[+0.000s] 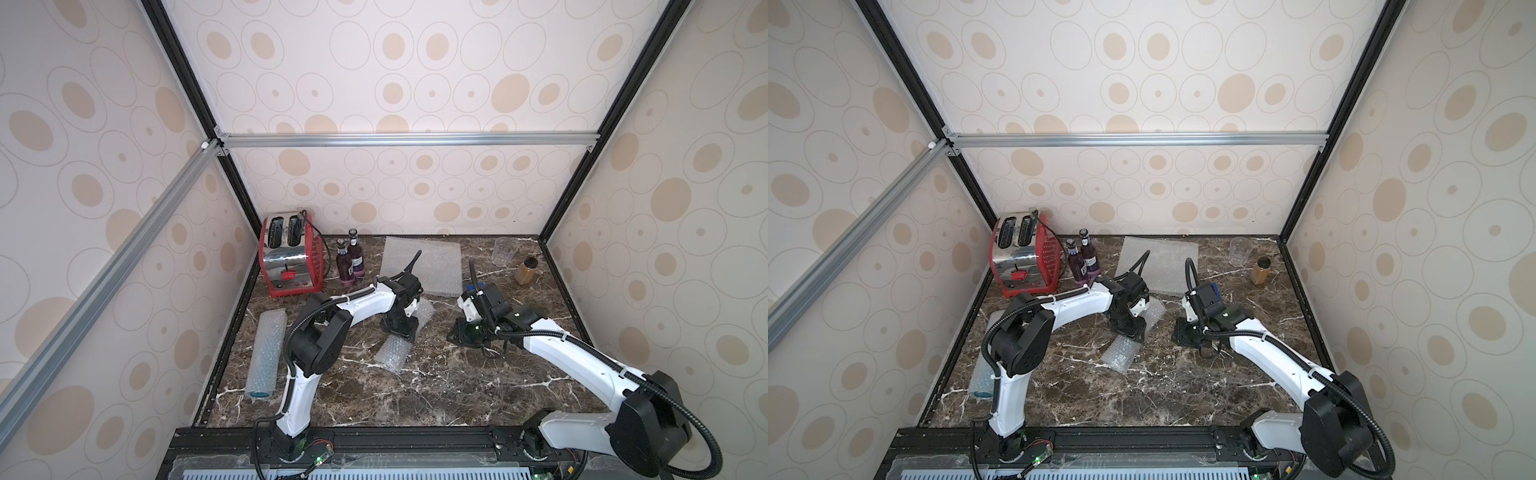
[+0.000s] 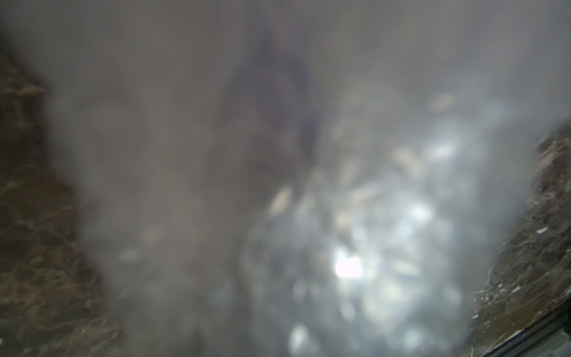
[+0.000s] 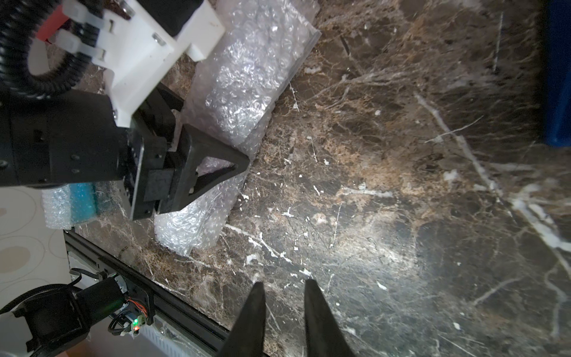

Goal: Wrap wine bottles in bubble wrap
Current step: Pick up the bubble wrap from the center of the board, then place the bubble wrap at the center of the board.

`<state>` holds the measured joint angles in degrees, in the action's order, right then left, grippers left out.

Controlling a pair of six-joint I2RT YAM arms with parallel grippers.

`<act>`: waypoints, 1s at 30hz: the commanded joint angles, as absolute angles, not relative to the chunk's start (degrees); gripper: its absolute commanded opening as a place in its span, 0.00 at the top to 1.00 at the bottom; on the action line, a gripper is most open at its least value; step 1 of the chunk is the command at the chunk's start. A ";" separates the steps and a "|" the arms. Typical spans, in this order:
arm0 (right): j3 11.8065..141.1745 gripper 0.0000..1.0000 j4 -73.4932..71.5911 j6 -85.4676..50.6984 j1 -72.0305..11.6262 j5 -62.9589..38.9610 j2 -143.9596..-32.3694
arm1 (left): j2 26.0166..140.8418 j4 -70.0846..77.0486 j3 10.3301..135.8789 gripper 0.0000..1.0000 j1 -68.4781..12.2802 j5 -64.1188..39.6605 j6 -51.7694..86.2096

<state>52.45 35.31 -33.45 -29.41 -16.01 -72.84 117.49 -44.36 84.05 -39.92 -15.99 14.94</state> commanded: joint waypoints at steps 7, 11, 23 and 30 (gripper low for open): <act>58.39 0.74 36.30 -30.30 -27.31 -16.07 -74.93 | 100.18 -45.96 67.51 0.85 -34.40 -10.91 10.88; 60.95 0.74 36.54 -29.53 -26.79 -15.63 -77.21 | 90.42 -42.98 59.54 0.87 -26.70 -10.72 10.52; 67.17 0.73 35.70 -28.53 -24.95 -17.02 -83.50 | 80.36 -43.14 54.20 0.91 -2.83 -7.39 4.93; 69.98 0.71 36.23 -27.28 -23.81 -15.59 -87.60 | 83.07 -45.40 56.46 0.90 3.27 -2.36 -0.15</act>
